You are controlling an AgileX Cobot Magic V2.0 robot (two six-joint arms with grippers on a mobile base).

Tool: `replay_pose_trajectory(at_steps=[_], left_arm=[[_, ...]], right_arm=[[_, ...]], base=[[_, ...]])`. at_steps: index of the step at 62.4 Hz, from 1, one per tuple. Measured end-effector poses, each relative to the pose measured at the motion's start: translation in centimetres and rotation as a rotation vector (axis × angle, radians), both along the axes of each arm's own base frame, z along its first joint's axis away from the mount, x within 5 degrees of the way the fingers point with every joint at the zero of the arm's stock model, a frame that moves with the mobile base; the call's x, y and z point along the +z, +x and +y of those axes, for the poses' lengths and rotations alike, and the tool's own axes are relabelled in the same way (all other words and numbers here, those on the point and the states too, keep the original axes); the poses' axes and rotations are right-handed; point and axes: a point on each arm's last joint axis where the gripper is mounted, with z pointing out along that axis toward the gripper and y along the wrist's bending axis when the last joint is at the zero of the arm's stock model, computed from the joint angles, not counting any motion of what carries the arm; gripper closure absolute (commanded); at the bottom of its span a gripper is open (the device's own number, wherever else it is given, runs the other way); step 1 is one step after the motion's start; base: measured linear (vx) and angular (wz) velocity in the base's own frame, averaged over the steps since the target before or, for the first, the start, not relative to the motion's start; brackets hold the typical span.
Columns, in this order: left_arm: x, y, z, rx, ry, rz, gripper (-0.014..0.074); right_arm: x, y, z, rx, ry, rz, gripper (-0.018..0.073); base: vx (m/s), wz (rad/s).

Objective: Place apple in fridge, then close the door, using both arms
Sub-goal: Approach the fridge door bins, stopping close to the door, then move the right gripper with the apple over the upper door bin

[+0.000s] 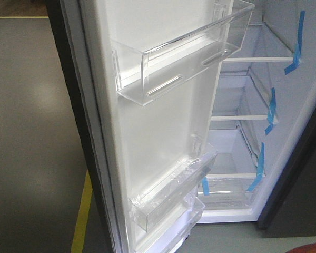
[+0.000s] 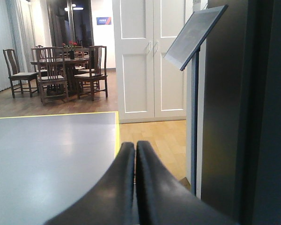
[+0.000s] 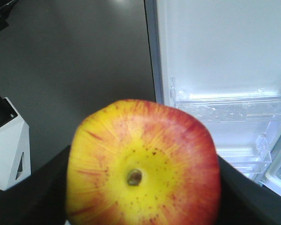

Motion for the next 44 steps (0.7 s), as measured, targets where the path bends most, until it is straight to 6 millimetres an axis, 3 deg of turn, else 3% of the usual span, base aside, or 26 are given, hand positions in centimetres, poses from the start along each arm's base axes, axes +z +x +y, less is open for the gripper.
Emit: replay_pose_trajectory(at_steps=[44], left_arm=[[0.00, 0.00, 0.00, 0.000, 0.000, 0.000, 0.0603]], right_arm=[[0.00, 0.00, 0.00, 0.000, 0.000, 0.000, 0.0165]], base=[[0.00, -0.01]])
